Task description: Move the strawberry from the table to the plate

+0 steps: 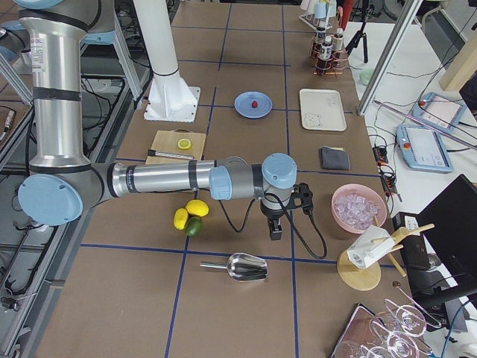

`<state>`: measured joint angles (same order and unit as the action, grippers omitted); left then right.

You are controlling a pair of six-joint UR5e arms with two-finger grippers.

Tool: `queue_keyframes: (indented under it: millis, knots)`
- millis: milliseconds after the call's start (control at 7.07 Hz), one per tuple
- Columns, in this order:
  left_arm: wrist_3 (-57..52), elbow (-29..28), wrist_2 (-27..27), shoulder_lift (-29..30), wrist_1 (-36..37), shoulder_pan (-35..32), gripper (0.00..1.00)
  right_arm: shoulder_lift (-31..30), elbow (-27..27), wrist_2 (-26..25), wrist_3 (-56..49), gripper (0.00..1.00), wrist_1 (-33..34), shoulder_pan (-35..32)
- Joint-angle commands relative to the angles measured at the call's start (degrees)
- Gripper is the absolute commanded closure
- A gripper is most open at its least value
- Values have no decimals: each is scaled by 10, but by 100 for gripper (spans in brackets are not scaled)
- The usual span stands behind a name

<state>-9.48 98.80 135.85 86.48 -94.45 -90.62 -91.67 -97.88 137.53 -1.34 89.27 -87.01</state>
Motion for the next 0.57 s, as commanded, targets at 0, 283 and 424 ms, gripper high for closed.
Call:
queue_keyframes:
  millis: [0,283,424]
  knots:
    - [3,-2,2,0,0,0,0,0,4,-6,-2,0,-10,0]
    - [3,-4,3,1,-1,3,0,0,7,-5,0,0,-17,0]
    - [4,-2,7,2,1,10,0,5,7,-1,0,0,-12,0]
